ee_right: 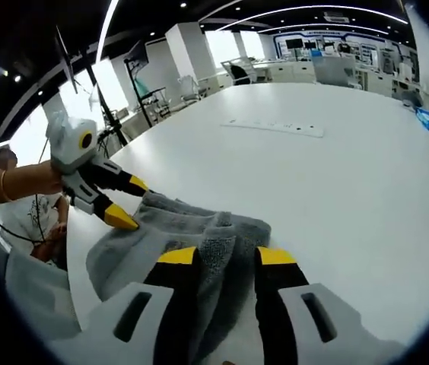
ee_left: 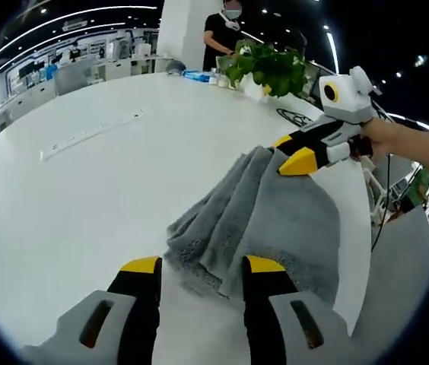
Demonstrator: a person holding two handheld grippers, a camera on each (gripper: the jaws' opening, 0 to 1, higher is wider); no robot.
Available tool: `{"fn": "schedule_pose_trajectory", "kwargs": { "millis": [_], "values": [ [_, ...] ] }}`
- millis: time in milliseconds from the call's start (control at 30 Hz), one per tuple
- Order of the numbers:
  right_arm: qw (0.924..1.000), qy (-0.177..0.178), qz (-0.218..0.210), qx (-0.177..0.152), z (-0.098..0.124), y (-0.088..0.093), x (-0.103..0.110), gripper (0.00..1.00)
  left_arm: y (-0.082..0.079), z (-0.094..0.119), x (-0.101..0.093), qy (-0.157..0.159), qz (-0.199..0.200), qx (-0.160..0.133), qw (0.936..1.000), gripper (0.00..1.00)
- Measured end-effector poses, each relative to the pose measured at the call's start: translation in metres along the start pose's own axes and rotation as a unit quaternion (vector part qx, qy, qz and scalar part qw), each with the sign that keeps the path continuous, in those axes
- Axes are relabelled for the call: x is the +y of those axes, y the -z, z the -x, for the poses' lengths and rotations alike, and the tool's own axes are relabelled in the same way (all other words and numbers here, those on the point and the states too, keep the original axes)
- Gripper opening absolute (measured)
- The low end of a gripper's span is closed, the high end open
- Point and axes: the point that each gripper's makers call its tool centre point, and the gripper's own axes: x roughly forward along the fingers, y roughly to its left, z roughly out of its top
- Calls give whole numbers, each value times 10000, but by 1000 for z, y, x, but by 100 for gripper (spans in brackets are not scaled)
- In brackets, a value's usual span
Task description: Fold the towel on the table until its edges align and the towel forms a compact rectangular stack.
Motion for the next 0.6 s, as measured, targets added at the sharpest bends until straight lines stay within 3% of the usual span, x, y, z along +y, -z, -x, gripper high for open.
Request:
{"fn": "schedule_pose_trajectory", "kwargs": {
  "millis": [267,433,600],
  "values": [
    [9997,134,-114,186,-7,13,-5,29,-1,-12,-2,81,169,64,9998,44],
    [9992,205,-341,89,-9,17,-7,25,0,-17,-2,155,246,102,9995,42],
    [9976,315,-616,-57,-14,23,-11,22,-7,-26,-7,278,41,68,9996,34]
  ]
}}
